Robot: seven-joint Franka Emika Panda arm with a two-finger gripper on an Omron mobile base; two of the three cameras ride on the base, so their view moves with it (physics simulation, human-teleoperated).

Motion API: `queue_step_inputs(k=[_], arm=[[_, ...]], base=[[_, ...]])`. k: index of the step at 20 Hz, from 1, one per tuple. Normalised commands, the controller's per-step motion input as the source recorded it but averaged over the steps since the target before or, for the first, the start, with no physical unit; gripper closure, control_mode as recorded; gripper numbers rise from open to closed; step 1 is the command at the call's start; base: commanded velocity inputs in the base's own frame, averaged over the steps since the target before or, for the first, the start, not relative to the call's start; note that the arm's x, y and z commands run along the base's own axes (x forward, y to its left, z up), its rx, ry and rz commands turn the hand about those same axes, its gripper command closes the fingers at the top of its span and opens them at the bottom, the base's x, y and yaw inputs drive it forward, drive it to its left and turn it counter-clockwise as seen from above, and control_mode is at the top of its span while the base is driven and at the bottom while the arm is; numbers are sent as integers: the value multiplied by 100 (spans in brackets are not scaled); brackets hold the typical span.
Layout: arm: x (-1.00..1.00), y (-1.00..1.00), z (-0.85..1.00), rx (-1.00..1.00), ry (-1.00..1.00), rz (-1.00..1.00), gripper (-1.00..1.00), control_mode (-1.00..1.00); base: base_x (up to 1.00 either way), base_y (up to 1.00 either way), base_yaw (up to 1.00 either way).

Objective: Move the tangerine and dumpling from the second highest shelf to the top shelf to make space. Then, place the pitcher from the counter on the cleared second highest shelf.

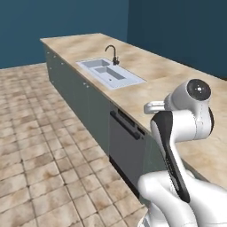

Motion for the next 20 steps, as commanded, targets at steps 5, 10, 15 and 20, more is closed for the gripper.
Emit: queue_step_inputs(k=[5,10,15,20], arm=[[0,0,0,0,0,0,-100,100],[0,0,0,0,0,0,-100,100],[0,0,0,0,0,0,-100,100],[13,-19,1,0,0,8,-100,-100]], base=[[38,-27,0],[37,-33,0],[41,-15,1],[0,0,0]])
